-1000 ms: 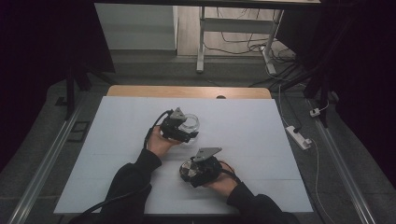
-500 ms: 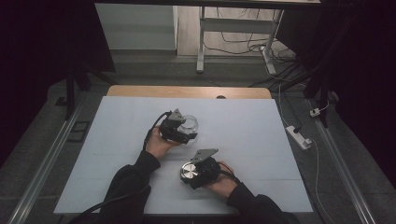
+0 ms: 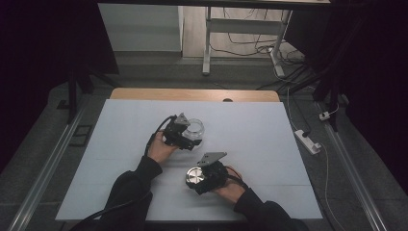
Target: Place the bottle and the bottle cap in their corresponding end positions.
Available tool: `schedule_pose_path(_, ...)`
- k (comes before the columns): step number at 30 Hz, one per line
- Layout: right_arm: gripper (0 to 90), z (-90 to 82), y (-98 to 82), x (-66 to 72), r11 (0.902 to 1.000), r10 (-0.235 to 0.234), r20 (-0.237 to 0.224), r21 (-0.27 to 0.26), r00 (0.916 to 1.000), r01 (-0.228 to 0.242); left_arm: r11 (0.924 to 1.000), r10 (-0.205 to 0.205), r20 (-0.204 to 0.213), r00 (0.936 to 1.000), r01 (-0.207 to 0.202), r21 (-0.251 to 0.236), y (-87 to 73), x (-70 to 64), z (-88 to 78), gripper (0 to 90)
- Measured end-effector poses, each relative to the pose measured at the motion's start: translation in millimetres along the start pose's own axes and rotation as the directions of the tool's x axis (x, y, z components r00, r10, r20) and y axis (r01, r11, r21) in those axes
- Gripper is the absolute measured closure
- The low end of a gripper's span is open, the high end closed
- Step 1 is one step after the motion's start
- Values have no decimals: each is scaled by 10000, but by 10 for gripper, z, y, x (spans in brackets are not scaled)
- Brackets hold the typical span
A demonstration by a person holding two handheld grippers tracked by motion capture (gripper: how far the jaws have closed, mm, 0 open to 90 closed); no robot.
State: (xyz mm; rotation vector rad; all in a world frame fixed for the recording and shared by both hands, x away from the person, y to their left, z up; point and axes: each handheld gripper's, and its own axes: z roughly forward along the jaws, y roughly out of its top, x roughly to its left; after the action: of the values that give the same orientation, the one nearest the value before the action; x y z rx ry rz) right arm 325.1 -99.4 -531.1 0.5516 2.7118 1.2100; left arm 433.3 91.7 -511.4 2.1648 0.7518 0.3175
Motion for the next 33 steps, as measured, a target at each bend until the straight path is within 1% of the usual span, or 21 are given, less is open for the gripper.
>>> schedule_pose_path(1,124,-3,2,2,10000,-18,8,0,10000,18,10000,-13,12,10000,13,17,-3,4,-12,56)
schedule_pose_path(2,121,-7,5,4,10000,-37,1,-6,10000,37,9999,-138,79,9999,138,-11,-9,3,-21,49)
schedule_pose_path(4,115,-18,13,6,10000,-11,-10,-45,10000,11,9997,-241,149,9996,241,42,-15,5,-46,36)
schedule_pose_path(6,111,-32,20,9,10000,18,-39,-76,10000,-18,9996,-253,142,9996,250,153,-21,1,-73,7)
schedule_pose_path(9,105,-53,31,13,9999,43,-46,-131,10000,-44,9994,-218,127,9997,215,269,-38,-6,-116,0)
schedule_pose_path(13,98,-76,40,16,9998,134,-78,-148,9999,-135,9990,-367,130,9992,364,240,-69,-11,-184,0)
schedule_pose_path(18,91,-99,48,15,9997,219,-130,-140,9997,-221,9982,-574,265,9980,568,209,-113,-29,-270,0)
schedule_pose_path(23,87,-128,56,18,9994,281,-214,-173,9994,-285,9968,-781,520,9956,770,232,-168,-59,-334,0)
schedule_pose_path(28,81,-177,63,27,9990,361,-269,-259,9990,-368,9968,-752,574,9955,735,311,-200,-111,-408,0)
schedule_pose_path(33,63,-237,61,15,9984,419,-207,-370,9989,-427,9982,-439,554,9975,416,424,-233,-188,-484,0)
